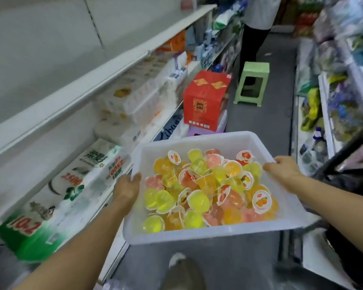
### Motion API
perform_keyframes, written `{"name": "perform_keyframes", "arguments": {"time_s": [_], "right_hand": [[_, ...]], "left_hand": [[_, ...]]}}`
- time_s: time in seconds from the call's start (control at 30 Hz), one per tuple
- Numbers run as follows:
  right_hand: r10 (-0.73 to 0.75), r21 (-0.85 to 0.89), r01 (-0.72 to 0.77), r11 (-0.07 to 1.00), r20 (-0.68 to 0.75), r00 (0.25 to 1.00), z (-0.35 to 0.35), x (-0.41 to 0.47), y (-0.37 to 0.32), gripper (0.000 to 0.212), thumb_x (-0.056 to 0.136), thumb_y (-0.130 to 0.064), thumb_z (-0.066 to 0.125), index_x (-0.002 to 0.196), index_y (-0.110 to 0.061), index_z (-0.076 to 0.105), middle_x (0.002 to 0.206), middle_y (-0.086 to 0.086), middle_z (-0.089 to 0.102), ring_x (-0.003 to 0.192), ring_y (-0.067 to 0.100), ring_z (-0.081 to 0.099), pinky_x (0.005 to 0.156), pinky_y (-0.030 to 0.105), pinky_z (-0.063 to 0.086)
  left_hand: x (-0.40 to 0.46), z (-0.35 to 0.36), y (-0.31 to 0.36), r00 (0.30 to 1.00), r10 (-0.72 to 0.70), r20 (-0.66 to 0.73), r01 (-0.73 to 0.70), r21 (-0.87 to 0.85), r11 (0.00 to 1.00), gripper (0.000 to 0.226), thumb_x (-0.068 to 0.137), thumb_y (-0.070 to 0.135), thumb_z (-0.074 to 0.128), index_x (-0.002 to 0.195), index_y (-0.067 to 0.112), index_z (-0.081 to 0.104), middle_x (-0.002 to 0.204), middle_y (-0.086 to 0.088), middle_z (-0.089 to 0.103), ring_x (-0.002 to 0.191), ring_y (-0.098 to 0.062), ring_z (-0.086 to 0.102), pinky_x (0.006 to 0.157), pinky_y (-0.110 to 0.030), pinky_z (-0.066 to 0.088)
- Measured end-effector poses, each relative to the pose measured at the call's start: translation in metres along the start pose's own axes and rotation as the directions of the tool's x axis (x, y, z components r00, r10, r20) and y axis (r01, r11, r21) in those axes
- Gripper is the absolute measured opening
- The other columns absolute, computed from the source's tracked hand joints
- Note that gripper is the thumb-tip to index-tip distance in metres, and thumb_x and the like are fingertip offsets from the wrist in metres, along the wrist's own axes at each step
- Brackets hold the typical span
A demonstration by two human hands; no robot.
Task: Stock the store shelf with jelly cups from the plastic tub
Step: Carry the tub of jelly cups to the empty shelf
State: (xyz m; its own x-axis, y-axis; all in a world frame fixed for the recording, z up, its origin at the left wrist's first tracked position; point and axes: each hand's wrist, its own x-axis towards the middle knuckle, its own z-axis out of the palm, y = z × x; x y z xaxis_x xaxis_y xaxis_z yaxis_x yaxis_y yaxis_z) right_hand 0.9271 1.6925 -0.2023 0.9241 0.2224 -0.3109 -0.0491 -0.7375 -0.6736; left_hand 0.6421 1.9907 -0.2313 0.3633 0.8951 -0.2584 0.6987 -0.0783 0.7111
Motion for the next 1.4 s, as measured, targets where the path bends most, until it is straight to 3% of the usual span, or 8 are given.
{"name": "perform_keyframes", "arguments": {"time_s": [0.13, 0.3, 0.5, 0.67, 0.8, 1.03, 1.23, 1.4], "right_hand": [[0.018, 0.061, -0.014, 0.998, -0.055, 0.998, 0.003, 0.103, -0.055, 0.013, 0.080, -0.014, 0.064, 0.073, -0.005, 0.058, 0.072, 0.014, 0.058, 0.059, 0.027, 0.054, 0.051, 0.026, 0.041], [0.009, 0.055, -0.004, 0.998, -0.093, 0.996, 0.014, 0.247, -0.116, 0.015, 0.079, -0.016, 0.064, 0.080, 0.000, 0.064, 0.079, 0.020, 0.063, 0.065, 0.030, 0.058, 0.054, 0.026, 0.044], [-0.036, 0.033, 0.040, 0.999, -0.125, 0.991, 0.009, 0.405, -0.200, 0.014, 0.081, -0.018, 0.064, 0.081, -0.003, 0.062, 0.078, 0.016, 0.062, 0.064, 0.026, 0.055, 0.051, 0.025, 0.039], [-0.089, -0.014, 0.088, 0.996, -0.101, 0.991, 0.003, 0.528, -0.251, 0.032, 0.089, -0.031, 0.060, 0.084, 0.000, 0.066, 0.084, 0.020, 0.065, 0.069, 0.033, 0.058, 0.056, 0.030, 0.044], [-0.153, -0.051, 0.153, 0.987, 0.005, 0.988, 0.006, 0.631, -0.290, 0.039, 0.095, -0.035, 0.052, 0.085, -0.001, 0.066, 0.085, 0.019, 0.065, 0.073, 0.033, 0.060, 0.068, 0.037, 0.049], [-0.268, -0.147, 0.318, 0.937, 0.284, 0.921, 0.032, 0.791, -0.359, 0.043, 0.099, -0.037, 0.046, 0.099, 0.002, 0.066, 0.094, 0.021, 0.067, 0.076, 0.032, 0.063, 0.067, 0.034, 0.049], [-0.279, -0.165, 0.370, 0.914, 0.408, 0.870, 0.076, 0.868, -0.408, 0.038, 0.099, -0.037, 0.046, 0.112, -0.005, 0.062, 0.105, 0.018, 0.065, 0.089, 0.035, 0.062, 0.083, 0.042, 0.052], [-0.353, -0.197, 0.489, 0.850, 0.476, 0.806, 0.106, 0.907, -0.453, 0.040, 0.098, -0.036, 0.050, 0.104, 0.001, 0.062, 0.105, 0.026, 0.063, 0.092, 0.038, 0.059, 0.086, 0.045, 0.047]], "left_hand": [[0.104, 0.030, 0.078, 0.998, 0.058, -0.022, -0.057, 0.020, 0.998, 0.045, 0.097, 0.037, 0.049, 0.108, -0.004, 0.063, 0.111, -0.025, 0.064, 0.102, -0.038, 0.060, 0.086, -0.038, 0.045], [0.245, 0.085, 0.151, 0.999, 0.048, -0.007, -0.048, -0.059, 0.997, 0.054, 0.083, 0.055, 0.051, 0.099, 0.005, 0.065, 0.105, -0.022, 0.067, 0.099, -0.040, 0.063, 0.095, -0.052, 0.047], [0.367, 0.131, 0.263, 1.000, 0.014, -0.015, -0.015, -0.076, 0.997, 0.048, 0.094, 0.042, 0.050, 0.115, 0.000, 0.060, 0.117, -0.021, 0.063, 0.109, -0.039, 0.058, 0.096, -0.043, 0.045], [0.436, 0.179, 0.317, 0.998, -0.013, -0.068, 0.005, -0.118, 0.993, 0.043, 0.096, 0.041, 0.047, 0.094, 0.001, 0.063, 0.104, -0.024, 0.065, 0.097, -0.039, 0.061, 0.088, -0.045, 0.049], [0.471, 0.225, 0.347, 0.983, -0.118, -0.139, 0.094, -0.166, 0.982, 0.046, 0.098, 0.042, 0.043, 0.097, 0.000, 0.061, 0.103, -0.022, 0.064, 0.094, -0.038, 0.061, 0.087, -0.045, 0.049], [0.485, 0.302, 0.390, 0.880, -0.387, -0.276, 0.304, -0.300, 0.904, 0.041, 0.100, 0.034, 0.043, 0.088, -0.003, 0.055, 0.100, -0.025, 0.060, 0.089, -0.034, 0.054, 0.076, -0.037, 0.039], [0.507, 0.338, 0.425, 0.760, -0.518, -0.394, 0.375, -0.386, 0.843, 0.041, 0.100, 0.039, 0.039, 0.092, 0.001, 0.051, 0.089, -0.017, 0.057, 0.091, -0.038, 0.056, 0.081, -0.042, 0.043], [0.520, 0.357, 0.444, 0.666, -0.617, -0.419, 0.437, -0.452, 0.778, 0.041, 0.101, 0.038, 0.036, 0.101, 0.001, 0.053, 0.104, -0.026, 0.061, 0.099, -0.043, 0.056, 0.087, -0.043, 0.043]]}}
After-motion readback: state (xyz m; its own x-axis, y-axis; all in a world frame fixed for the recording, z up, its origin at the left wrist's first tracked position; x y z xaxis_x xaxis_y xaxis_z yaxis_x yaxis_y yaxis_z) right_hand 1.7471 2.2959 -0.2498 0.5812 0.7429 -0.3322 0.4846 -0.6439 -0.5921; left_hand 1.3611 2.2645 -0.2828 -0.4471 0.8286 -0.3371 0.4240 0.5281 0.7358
